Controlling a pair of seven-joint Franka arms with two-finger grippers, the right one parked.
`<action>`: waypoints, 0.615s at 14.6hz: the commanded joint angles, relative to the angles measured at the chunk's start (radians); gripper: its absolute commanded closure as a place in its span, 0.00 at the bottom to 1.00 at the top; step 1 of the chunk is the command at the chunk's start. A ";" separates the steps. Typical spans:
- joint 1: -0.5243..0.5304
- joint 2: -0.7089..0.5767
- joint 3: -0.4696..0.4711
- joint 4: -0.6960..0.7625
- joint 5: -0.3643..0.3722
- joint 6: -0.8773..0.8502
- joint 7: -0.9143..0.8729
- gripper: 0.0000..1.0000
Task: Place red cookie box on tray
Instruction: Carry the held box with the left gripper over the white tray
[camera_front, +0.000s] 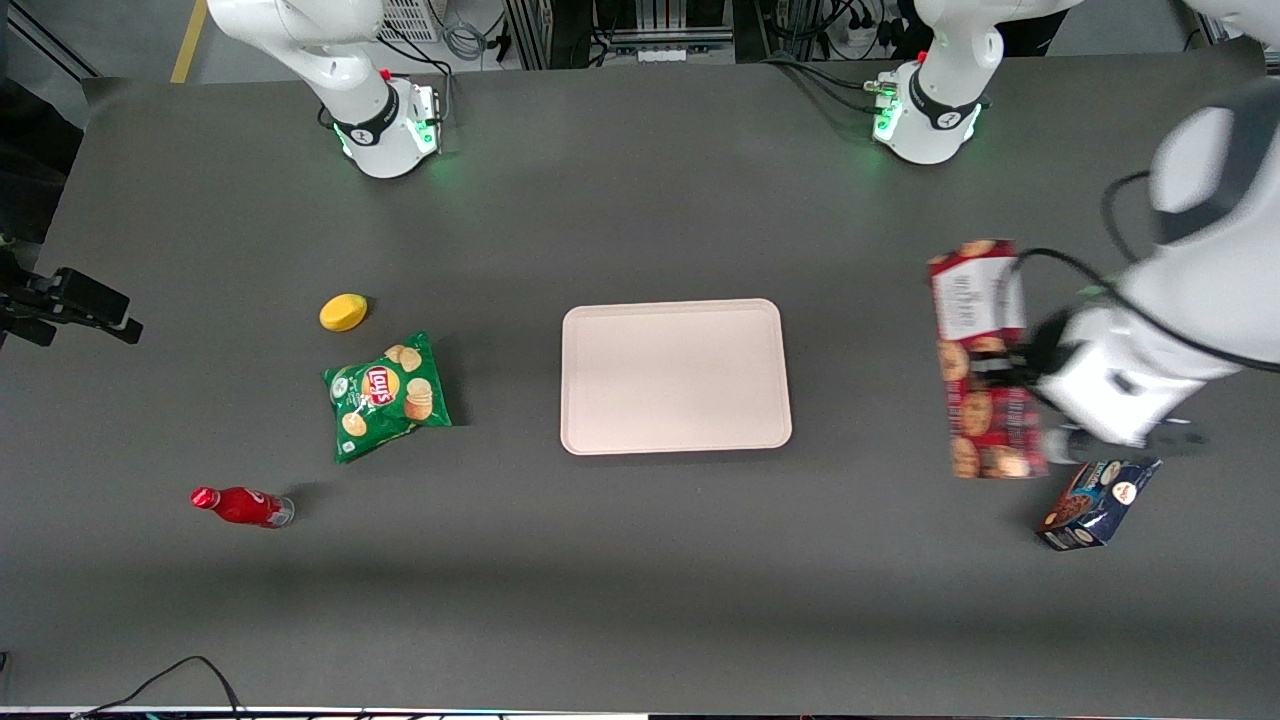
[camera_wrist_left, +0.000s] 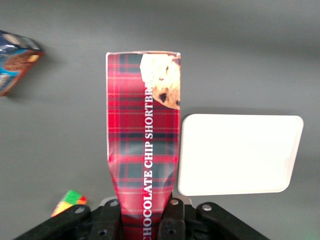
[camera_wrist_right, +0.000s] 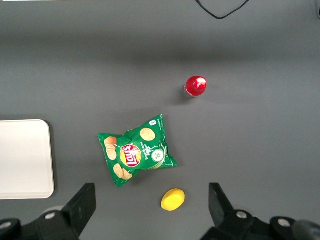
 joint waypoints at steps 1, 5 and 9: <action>0.006 -0.034 -0.194 -0.136 0.100 0.112 -0.223 0.80; -0.002 -0.037 -0.343 -0.293 0.251 0.208 -0.366 0.82; -0.008 -0.037 -0.386 -0.435 0.318 0.326 -0.531 0.80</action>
